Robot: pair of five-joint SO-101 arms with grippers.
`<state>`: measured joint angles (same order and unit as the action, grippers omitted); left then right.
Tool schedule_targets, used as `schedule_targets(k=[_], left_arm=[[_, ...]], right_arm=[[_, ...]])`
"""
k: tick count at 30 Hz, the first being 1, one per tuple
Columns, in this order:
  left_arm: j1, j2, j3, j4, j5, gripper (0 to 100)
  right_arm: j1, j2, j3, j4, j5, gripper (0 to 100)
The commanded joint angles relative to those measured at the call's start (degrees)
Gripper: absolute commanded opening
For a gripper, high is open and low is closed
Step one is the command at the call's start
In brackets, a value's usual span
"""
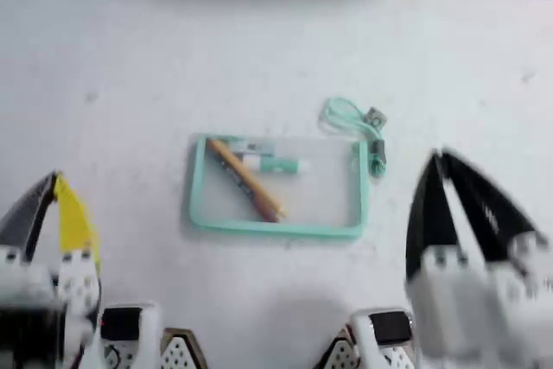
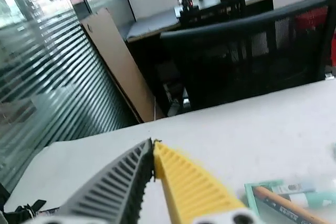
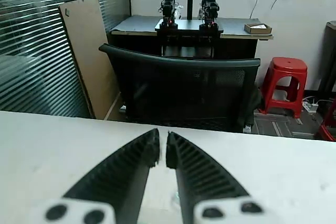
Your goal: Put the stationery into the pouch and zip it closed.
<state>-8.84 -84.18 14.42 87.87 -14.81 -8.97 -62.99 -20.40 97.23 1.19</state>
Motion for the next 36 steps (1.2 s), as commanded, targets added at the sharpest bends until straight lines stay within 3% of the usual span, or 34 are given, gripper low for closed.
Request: schedule_targets(k=[1, 8, 13, 21, 28, 31, 36], left_arm=[[-0.4, -8.92, -2.2, 0.18, -0.62, 2], [-0.66, -20.44, 0.88, -0.26, -0.62, 2], [-0.48, -20.88, 2.29, 0.18, -0.44, 2], [-0.4, -20.79, 8.0, -0.26, -0.35, 2], [-0.66, -20.79, 20.57, -0.35, -0.62, 2], [-0.48, -20.79, 29.45, -4.66, -0.35, 2], [-0.48, -20.79, 49.23, -19.69, -0.35, 2]], right_arm=[[-0.31, -10.24, 7.38, -0.57, -0.44, 1.7], [-0.31, -28.7, 22.77, -5.41, -0.44, 1.7], [-0.31, -40.84, 37.36, -12.62, -0.44, 1.8], [-0.22, -40.4, 51.69, -21.32, -0.44, 1.8], [-0.22, -40.4, 69.27, -31.25, -0.62, 1.8], [-0.22, -40.4, 78.42, -34.24, -0.79, 1.8], [0.31, -40.4, 92.92, -41.8, -0.88, 1.8]])
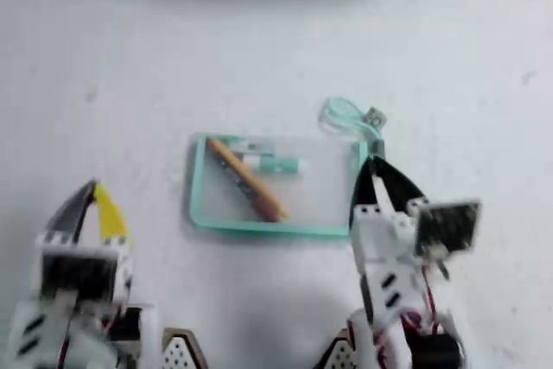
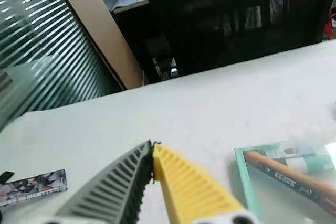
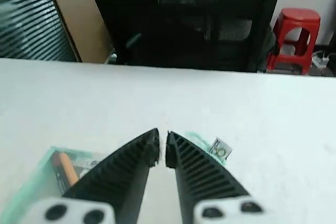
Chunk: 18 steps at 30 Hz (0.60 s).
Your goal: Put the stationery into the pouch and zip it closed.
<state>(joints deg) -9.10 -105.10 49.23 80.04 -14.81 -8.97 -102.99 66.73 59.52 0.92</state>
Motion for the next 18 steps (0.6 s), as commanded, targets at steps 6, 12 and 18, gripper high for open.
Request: schedule_targets(k=[6, 12, 18], left_arm=[[-0.13, 0.13, 35.34, -28.13, -0.18, 2], [0.57, 0.48, 47.82, -35.6, -0.18, 2], [2.42, 0.48, 47.74, -25.93, 0.09, 2]], right_arm=[[0.22, -0.4, 16.79, -8.04, -0.62, 1.8], [-0.22, -0.13, 30.51, -16.13, -0.35, 1.8], [-0.22, 1.19, 30.24, -13.23, -0.62, 1.8]])
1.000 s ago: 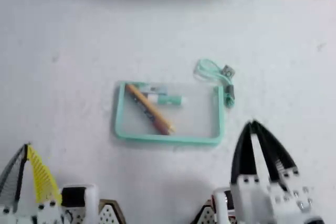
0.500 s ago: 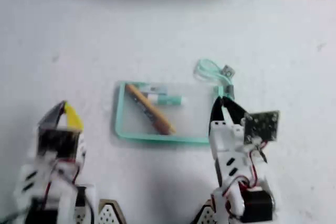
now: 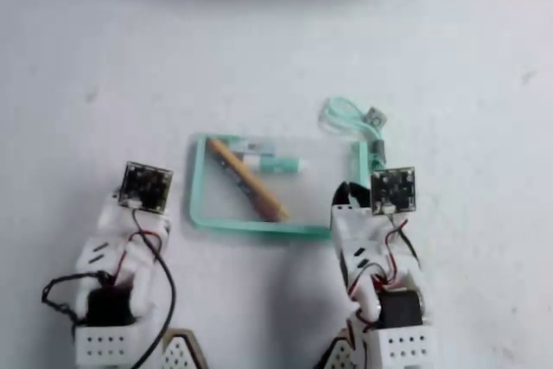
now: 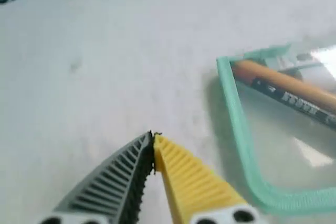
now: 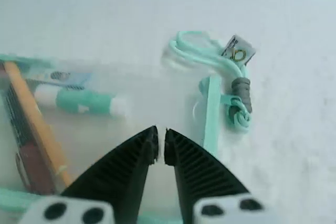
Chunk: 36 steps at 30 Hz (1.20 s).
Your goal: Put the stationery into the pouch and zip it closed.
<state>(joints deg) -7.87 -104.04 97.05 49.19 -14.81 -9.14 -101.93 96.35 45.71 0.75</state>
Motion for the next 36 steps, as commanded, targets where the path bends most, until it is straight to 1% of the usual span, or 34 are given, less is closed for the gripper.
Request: schedule_targets(k=[1, 3, 5, 7, 8, 9, 23, 25, 28, 29, 31, 34, 36], left_arm=[[1.19, -0.57, -0.09, 6.59, 1.32, 2], [1.19, -0.48, -0.09, 10.81, 6.07, 2], [1.19, -0.48, -0.09, 16.0, 10.02, 2], [1.19, -0.48, -0.09, 21.89, 10.99, 2], [1.19, -0.48, -0.09, 24.35, 10.99, 2], [0.75, -0.57, -0.09, 24.79, 10.99, 2], [0.84, -0.4, -0.09, 24.35, 10.99, 2], [1.01, -0.4, -0.09, 24.35, 10.99, 2], [1.1, -0.4, -0.09, 24.35, 10.99, 2], [1.1, -0.4, -0.09, 24.35, 10.99, 2], [1.01, -0.4, -0.09, 24.35, 10.99, 2], [0.84, -0.4, -0.09, 24.35, 10.99, 2], [0.84, -0.4, -0.09, 24.35, 10.99, 2]], right_arm=[[-0.04, 0.13, 0.62, 1.71, -0.44, 1.8], [-0.04, 0.22, 0.62, 6.29, -0.44, 1.8], [-0.04, 0.66, 0.62, 13.93, -0.44, 1.8], [-0.04, 1.19, 0.62, 22.29, -0.09, 1.8], [-0.13, 0.84, 0.62, 25.27, -0.09, 1.8], [-0.13, 0.48, 0.53, 26.07, -0.09, 1.8], [-0.13, -0.75, 0.53, 26.42, 0.26, 1.7], [-0.13, -0.75, 0.53, 26.51, 4.92, 1.8], [-0.13, -0.75, 0.53, 26.59, 17.05, 1.8], [-0.13, -0.75, 0.53, 26.59, 19.08, 1.8], [-0.66, -0.75, 0.53, 26.59, 17.76, 1.7], [-1.54, -0.75, 0.53, 26.59, 10.02, 1.6], [-1.45, -0.75, 0.53, 26.59, 7.12, 1.6]])
